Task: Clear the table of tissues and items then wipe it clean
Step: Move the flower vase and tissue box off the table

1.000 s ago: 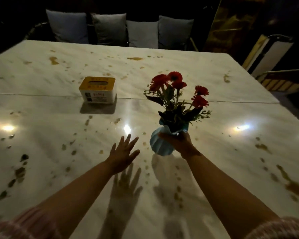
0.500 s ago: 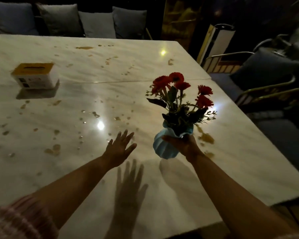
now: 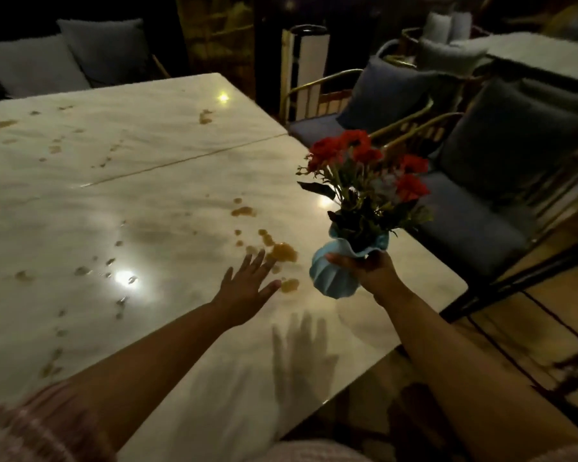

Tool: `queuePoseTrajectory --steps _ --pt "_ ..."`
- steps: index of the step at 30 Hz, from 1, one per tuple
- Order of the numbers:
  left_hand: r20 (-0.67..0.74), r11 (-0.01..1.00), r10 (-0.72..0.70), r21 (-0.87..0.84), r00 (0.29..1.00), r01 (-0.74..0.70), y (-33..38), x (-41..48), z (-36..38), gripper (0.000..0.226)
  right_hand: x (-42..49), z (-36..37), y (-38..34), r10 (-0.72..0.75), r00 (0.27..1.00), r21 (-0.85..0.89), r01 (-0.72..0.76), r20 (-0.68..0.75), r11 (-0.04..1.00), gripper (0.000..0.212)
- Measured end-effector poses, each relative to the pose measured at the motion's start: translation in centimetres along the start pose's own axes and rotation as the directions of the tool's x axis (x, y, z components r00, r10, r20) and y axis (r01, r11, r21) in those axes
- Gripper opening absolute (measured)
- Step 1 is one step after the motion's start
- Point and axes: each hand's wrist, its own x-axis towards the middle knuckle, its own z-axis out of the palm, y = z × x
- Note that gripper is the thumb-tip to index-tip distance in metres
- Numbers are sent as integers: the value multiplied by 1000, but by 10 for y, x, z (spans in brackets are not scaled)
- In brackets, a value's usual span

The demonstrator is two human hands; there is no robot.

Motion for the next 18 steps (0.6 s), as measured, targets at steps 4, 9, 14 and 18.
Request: queuePoseTrajectory --steps 4,9,14,18 --pt "36 993 99 63 994 -101 60 56 11 59 -5 -48 -52 -297 944 -734 101 -142 672 78" --pt "75 969 234 69 969 -239 156 124 37 57 5 -121 -132 -431 878 -934 -47 -207 353 72" --pt "77 975 212 51 974 -217 251 191 65 57 10 -181 -226 -462 863 -916 -2 -205 401 46" --pt "129 969 235 39 963 -242 315 226 89 58 11 -226 -294 -464 856 -900 -6 -230 436 38"
